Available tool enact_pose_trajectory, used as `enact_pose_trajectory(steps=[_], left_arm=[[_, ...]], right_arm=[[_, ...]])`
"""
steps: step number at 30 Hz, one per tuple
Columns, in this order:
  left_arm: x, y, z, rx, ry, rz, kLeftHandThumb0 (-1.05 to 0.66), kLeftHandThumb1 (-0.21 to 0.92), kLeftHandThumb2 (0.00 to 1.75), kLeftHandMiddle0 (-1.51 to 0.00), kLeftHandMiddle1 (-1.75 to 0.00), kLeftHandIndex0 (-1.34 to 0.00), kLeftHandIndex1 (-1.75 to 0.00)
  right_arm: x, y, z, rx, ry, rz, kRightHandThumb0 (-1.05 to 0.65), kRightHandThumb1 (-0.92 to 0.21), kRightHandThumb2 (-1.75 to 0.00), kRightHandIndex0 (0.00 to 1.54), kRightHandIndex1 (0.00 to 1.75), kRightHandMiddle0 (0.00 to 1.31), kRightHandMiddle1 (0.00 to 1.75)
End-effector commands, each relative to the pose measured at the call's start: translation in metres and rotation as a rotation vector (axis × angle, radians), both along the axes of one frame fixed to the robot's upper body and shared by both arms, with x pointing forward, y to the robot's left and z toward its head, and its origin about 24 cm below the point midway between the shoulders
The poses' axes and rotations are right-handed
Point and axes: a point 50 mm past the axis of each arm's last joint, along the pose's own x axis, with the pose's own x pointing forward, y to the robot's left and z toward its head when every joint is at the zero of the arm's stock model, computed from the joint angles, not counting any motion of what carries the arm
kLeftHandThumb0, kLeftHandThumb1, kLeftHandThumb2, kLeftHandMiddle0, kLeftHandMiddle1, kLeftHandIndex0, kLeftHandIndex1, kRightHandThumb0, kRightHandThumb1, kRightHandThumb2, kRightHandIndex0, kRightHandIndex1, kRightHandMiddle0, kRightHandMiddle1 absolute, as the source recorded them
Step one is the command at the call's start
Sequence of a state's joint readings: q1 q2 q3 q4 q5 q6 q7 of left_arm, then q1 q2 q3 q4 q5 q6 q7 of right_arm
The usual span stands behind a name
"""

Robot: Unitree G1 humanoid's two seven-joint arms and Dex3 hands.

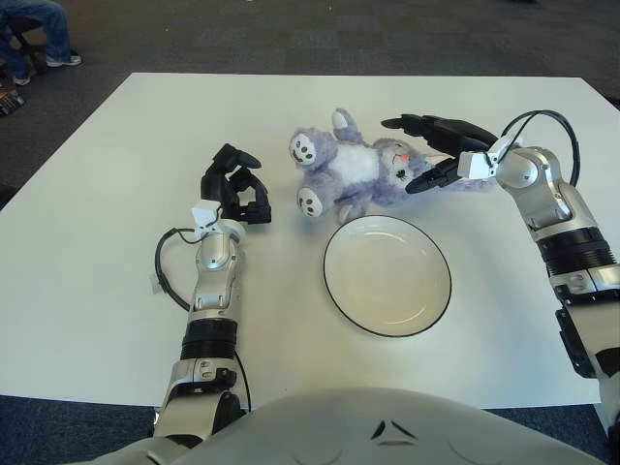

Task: Put the doll into the plate.

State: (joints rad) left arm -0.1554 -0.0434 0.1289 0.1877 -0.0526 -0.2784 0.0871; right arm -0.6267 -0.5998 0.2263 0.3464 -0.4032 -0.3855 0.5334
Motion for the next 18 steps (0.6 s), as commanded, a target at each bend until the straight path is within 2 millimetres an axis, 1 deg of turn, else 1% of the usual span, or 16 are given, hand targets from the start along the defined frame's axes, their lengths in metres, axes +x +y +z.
enact_pose_trajectory(steps=[1, 7, 18], left_arm=[[-0.0083, 0.0014, -0.0171, -0.015, 0.065, 0.011, -0.01, -0.11, 1.74, -0.94, -1.75, -0.78, -1.57], [-0.0083, 0.0013, -0.0168, -0.016, 0.060, 0.009, -0.01, -0.11, 1.74, -0.94, -1.75, -0.79, -1.56], [-0.0085, 0.0005, -0.0163, -0.011, 0.059, 0.007, -0.01, -0.11, 1.73, -0.94, -1.75, -0.80, -1.54]], right_arm=[[0.0027, 0.0027, 0.0045, -0.007, 0.007, 0.025, -0.90, -0.85, -0.14, 0.08, 0.25, 0.00, 0.33], [0.0038, 0.0043, 0.0047, -0.015, 0.015, 0.044, -0.88, -0.85, -0.15, 0.09, 0.23, 0.00, 0.26], [0.0050, 0.0064, 0.0019, -0.022, 0.002, 0.079, -0.88, -0.86, -0.19, 0.12, 0.19, 0.00, 0.24]])
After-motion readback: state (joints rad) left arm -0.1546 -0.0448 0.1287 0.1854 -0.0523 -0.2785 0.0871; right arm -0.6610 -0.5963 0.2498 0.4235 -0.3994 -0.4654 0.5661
